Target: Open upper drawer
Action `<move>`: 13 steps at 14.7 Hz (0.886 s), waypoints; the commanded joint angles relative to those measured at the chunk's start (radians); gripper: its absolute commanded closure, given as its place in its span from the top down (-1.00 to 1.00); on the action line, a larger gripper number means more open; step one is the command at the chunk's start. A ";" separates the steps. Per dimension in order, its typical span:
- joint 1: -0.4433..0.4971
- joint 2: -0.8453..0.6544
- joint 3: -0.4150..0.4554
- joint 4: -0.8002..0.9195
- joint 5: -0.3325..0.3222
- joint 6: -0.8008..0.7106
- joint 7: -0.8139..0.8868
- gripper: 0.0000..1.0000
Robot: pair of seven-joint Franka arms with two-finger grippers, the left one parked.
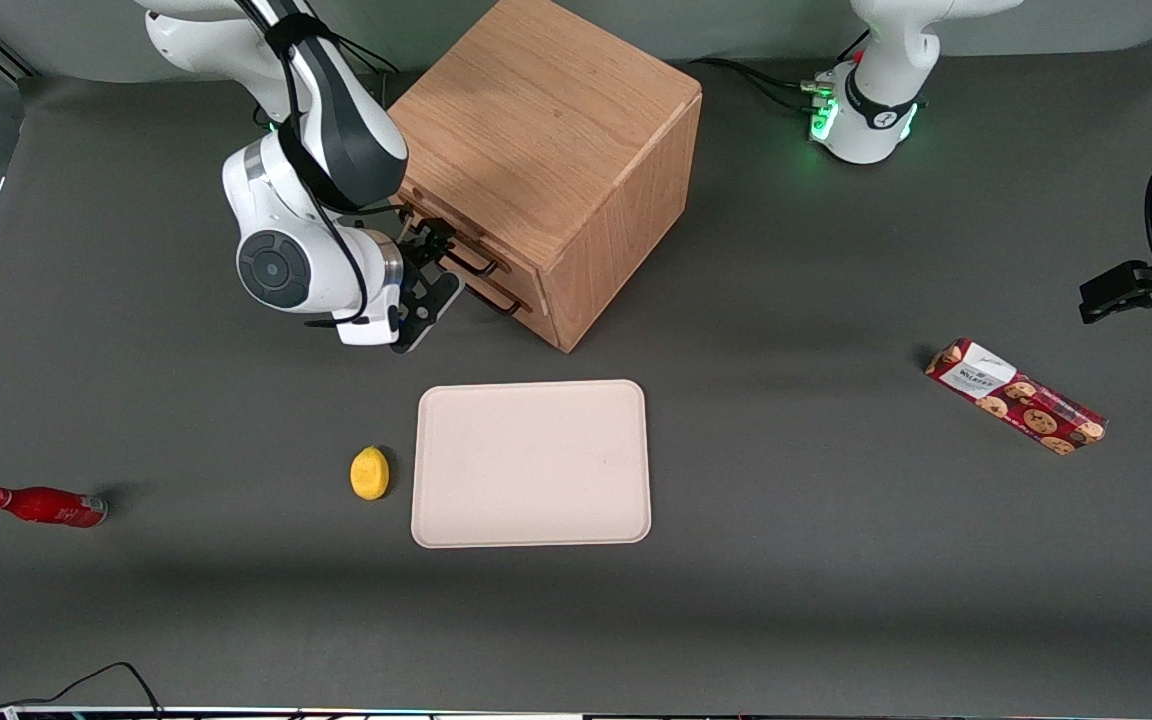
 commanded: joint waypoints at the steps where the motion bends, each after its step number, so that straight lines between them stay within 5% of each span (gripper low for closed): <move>1: 0.006 0.009 -0.005 0.001 0.025 0.015 -0.027 1.00; 13: -0.025 0.039 -0.022 0.028 0.019 0.024 -0.143 1.00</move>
